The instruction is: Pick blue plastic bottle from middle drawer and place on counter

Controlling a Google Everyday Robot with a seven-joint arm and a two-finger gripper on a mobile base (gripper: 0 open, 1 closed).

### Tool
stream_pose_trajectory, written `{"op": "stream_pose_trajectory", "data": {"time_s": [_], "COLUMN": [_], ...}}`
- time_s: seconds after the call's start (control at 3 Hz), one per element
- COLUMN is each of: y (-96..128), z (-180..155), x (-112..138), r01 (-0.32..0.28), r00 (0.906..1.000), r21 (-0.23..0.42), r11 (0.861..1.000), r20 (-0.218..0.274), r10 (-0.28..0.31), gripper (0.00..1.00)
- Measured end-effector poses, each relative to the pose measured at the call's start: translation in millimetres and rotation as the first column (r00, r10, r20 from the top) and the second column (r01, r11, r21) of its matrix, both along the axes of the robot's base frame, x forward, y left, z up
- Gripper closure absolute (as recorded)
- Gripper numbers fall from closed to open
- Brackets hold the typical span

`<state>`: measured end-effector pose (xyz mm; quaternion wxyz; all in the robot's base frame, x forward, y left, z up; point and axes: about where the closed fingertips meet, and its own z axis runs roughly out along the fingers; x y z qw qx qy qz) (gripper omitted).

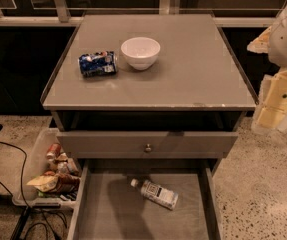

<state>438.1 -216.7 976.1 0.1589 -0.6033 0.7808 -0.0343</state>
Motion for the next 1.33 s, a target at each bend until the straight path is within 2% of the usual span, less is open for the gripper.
{"op": "stream_pose_trajectory", "data": {"time_s": [0.33,0.67,1.0,1.33], "y": [0.1,5.7,11.5,17.4], "z": [0.4,-24.3,-70.1,-123.2], "x": [0.1,-0.9,-5.2,-19.9], "r01": [0.001,-0.014,-0.028,-0.048], "r00": [1.0,0.9994,0.9965,0.9959], "r21": [0.0,0.034,0.085,0.134], "r11": [1.0,0.999,0.996,0.99], "r20": [0.002,-0.03,-0.076,-0.069], "r10": [-0.001,0.015,0.034,0.057], "gripper": [0.0,0.0,0.0,0.0]}}
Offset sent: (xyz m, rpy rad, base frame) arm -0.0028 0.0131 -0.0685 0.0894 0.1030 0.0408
